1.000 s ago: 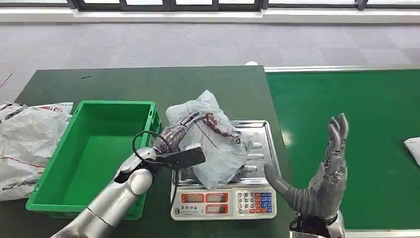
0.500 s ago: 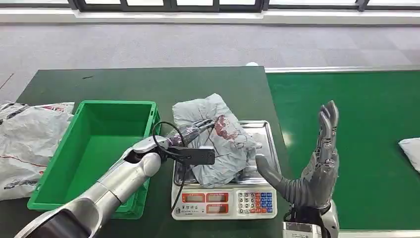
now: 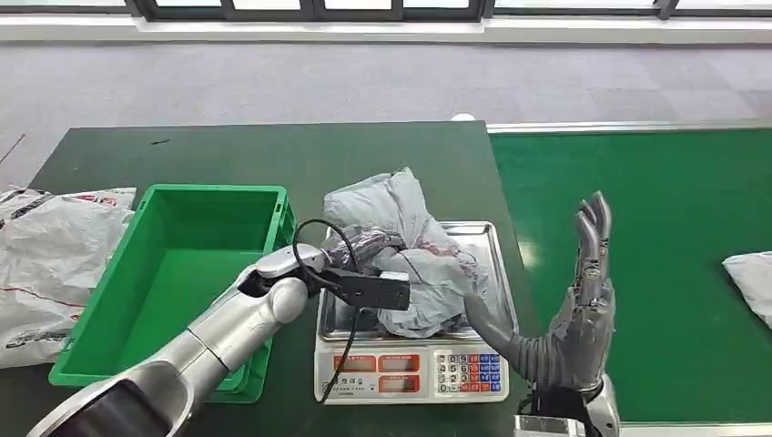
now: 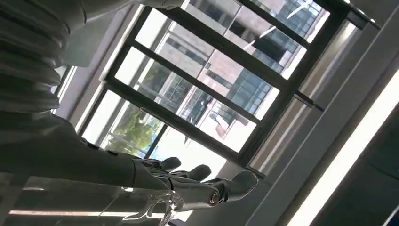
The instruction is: Moved the parcel from conveyor to table for the left to box.
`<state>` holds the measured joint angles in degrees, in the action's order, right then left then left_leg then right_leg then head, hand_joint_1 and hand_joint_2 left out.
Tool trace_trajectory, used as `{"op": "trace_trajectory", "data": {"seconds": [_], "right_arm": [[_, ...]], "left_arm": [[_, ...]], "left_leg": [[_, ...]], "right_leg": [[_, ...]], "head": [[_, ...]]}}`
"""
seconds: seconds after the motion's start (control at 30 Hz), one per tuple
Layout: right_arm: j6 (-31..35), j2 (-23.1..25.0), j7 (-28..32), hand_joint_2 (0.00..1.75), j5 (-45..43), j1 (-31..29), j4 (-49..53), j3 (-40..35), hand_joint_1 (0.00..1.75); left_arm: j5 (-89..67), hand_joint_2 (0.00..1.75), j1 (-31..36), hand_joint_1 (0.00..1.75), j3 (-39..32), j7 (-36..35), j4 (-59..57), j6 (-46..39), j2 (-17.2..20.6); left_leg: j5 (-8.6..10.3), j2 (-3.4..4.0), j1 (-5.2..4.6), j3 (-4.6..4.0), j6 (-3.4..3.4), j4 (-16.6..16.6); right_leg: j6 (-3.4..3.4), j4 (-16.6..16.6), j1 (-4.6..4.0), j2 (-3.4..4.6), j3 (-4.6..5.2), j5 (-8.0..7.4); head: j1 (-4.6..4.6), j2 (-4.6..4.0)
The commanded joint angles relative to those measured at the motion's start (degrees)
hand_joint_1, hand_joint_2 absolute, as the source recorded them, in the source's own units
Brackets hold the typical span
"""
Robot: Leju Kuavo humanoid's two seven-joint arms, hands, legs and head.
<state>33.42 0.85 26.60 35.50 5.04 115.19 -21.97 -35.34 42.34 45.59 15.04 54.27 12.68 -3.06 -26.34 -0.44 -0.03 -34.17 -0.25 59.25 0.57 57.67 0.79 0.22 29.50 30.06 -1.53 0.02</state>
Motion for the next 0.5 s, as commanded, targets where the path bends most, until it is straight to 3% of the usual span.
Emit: {"op": "trace_trajectory", "data": {"seconds": [0.03,0.5], "right_arm": [[-0.1,1.3,-0.2,1.75,-0.1,0.0,-0.5,1.9,0.0],[-1.9,2.2,-0.2,1.75,0.4,2.0,2.1,3.0,0.0]], "left_arm": [[0.2,1.75,0.8,1.75,3.9,-0.2,0.6,0.0,1.7],[-3.0,1.75,-2.1,1.75,3.5,-0.9,6.2,-5.7,2.9]], "left_leg": [[0.02,0.02,0.01,0.06,-0.04,-0.1],[0.0,0.03,0.02,0.03,-0.03,-0.1]], "right_leg": [[-0.04,-0.1,-0.01,-0.02,-0.05,-0.02],[-0.03,-0.1,-0.02,-0.01,-0.02,0.0]], "head": [[0.0,0.0],[0.0,0.0]]}}
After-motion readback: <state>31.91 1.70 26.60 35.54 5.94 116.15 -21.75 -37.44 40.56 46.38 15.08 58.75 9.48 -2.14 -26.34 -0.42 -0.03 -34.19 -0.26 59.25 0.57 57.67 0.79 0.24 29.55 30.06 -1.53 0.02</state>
